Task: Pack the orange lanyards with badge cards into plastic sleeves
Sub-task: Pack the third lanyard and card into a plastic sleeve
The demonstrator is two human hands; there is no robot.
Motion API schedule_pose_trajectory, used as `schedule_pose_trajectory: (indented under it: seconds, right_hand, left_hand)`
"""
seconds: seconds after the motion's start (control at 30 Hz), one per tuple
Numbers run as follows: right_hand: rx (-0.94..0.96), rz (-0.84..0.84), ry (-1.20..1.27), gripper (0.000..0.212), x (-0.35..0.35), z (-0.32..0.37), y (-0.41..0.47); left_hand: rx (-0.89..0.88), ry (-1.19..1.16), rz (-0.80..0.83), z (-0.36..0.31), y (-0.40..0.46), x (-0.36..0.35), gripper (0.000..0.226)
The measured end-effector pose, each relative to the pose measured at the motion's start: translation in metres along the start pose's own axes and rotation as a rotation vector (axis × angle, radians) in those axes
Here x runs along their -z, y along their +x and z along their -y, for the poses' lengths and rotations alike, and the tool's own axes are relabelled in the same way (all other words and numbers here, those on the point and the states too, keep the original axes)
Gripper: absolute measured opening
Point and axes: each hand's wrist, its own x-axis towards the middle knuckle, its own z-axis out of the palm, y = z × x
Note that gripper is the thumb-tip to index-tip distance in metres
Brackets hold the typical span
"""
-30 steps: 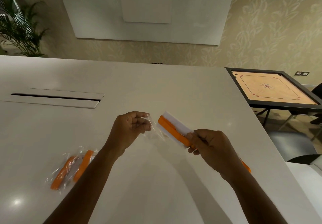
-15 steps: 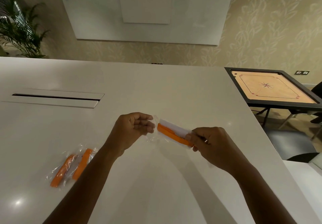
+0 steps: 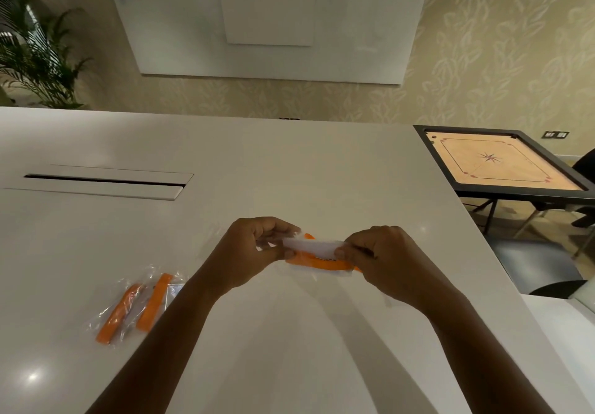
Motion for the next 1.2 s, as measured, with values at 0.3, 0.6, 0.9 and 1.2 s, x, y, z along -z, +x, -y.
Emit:
schedule_pose_trajectory:
  seconds: [0.3,0.6,0.9,1.2]
  right_hand:
    - [-0.027,0.016,0.058,0.038,-0.014,0.015,0.006]
    - [-0.036,0.006,0.030,0.053,-0.019,0.026,0.010]
    - [-0.072,-0.059,0.112,0.019,-0.024,0.030,0.009]
    - [-0.117,-0.099,0.152,0.020,-0.034,0.035,0.008]
  left_hand:
    - [-0.067,0.020,0.049,-0.003,-0.006,-0.008,0.033]
    - [-0.069,-0.059,-0.007,-0.012,-0.012,-0.015,0.036]
    - [-0.015,-0.155,-0.043,-0.009,-0.014,-0.022,0.033]
    - [0.003,-0.123,-0.092,-0.012,-0.020,-0.024,0.033]
